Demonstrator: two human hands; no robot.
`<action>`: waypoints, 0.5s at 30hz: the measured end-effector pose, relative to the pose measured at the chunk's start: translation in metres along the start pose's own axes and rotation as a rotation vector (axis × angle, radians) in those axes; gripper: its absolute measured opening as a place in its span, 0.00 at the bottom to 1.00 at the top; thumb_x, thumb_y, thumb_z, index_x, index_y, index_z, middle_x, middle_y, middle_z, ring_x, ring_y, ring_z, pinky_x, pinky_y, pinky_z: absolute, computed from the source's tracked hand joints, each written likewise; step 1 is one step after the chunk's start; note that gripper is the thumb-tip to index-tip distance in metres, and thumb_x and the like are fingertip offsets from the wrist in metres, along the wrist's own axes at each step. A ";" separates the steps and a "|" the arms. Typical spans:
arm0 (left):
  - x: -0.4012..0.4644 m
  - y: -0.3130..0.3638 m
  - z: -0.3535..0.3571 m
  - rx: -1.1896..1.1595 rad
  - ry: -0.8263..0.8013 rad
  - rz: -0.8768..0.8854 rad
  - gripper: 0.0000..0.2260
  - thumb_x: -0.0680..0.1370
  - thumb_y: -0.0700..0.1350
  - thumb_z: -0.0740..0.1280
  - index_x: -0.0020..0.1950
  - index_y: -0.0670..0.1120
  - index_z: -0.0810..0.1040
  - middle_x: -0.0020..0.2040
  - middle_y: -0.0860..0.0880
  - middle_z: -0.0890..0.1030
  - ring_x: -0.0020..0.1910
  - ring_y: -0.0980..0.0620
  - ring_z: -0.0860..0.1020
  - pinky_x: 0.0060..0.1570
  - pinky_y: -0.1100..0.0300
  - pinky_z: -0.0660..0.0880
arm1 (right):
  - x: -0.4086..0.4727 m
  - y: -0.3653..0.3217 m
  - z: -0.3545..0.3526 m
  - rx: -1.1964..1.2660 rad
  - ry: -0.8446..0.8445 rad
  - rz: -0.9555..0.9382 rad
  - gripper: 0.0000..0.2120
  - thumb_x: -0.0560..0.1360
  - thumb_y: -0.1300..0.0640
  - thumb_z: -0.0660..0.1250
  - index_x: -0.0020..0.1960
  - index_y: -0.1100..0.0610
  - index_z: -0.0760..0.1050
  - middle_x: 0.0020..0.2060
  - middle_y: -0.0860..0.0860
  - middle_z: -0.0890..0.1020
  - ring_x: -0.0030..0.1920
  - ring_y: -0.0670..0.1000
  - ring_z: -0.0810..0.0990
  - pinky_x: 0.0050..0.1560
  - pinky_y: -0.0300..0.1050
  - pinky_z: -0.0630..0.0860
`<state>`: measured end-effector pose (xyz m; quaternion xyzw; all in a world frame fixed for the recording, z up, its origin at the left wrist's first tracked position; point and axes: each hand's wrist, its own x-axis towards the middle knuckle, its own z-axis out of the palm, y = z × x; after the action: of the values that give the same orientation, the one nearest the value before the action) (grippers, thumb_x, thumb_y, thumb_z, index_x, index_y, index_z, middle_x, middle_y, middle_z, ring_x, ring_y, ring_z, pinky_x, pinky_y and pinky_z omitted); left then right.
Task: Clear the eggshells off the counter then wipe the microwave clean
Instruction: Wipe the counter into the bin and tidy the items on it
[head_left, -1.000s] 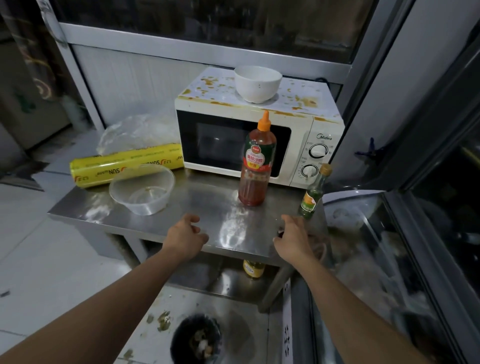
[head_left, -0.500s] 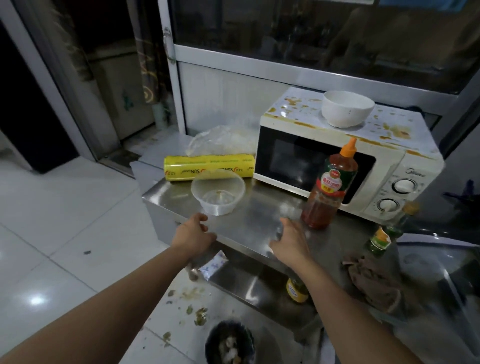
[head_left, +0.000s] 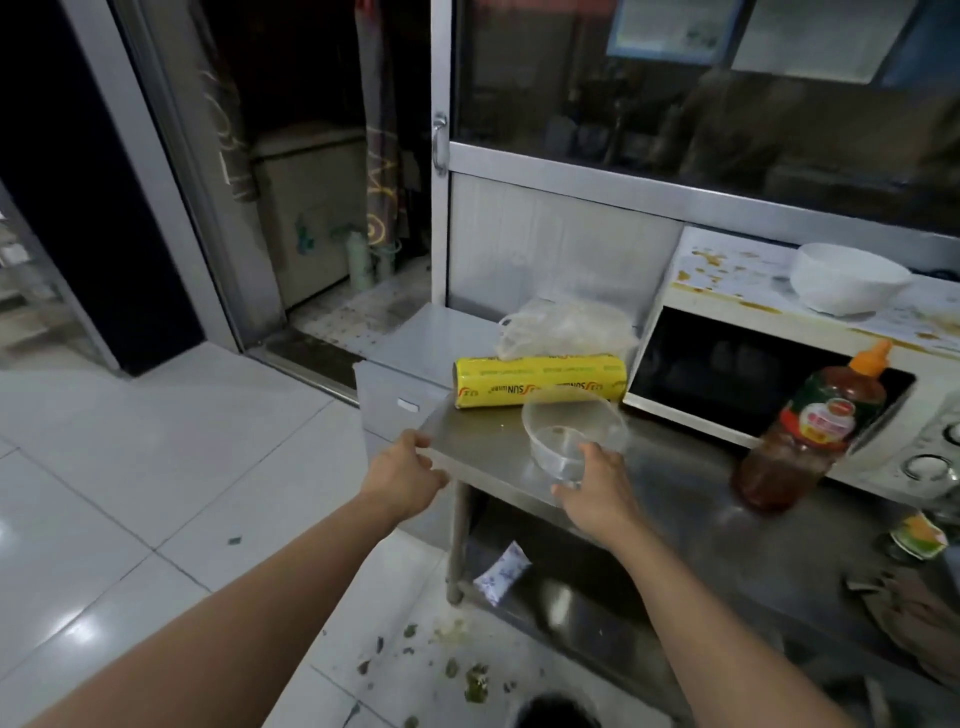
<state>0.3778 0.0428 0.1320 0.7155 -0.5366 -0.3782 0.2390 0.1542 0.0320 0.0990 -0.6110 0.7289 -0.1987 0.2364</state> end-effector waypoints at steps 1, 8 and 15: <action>0.007 -0.007 -0.011 0.004 -0.019 0.004 0.21 0.75 0.45 0.69 0.66 0.47 0.68 0.55 0.48 0.76 0.56 0.46 0.75 0.59 0.52 0.74 | 0.000 -0.011 0.006 0.002 0.008 0.018 0.30 0.72 0.54 0.68 0.71 0.55 0.61 0.67 0.58 0.63 0.67 0.58 0.65 0.64 0.46 0.65; 0.052 -0.033 -0.066 0.018 -0.085 0.035 0.21 0.75 0.44 0.69 0.66 0.47 0.68 0.58 0.46 0.78 0.57 0.46 0.75 0.60 0.53 0.72 | 0.009 -0.065 0.031 0.013 0.060 0.096 0.30 0.71 0.52 0.70 0.69 0.55 0.62 0.66 0.58 0.64 0.65 0.59 0.68 0.60 0.47 0.67; 0.110 -0.016 -0.072 0.035 -0.146 0.085 0.21 0.74 0.43 0.69 0.66 0.46 0.68 0.59 0.45 0.79 0.57 0.46 0.76 0.57 0.55 0.73 | 0.055 -0.081 0.032 0.001 0.099 0.204 0.33 0.71 0.53 0.69 0.72 0.53 0.58 0.70 0.57 0.61 0.68 0.59 0.65 0.66 0.53 0.66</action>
<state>0.4601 -0.0613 0.1318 0.6668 -0.5890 -0.4092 0.2026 0.2294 -0.0365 0.1147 -0.5230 0.7979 -0.2040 0.2195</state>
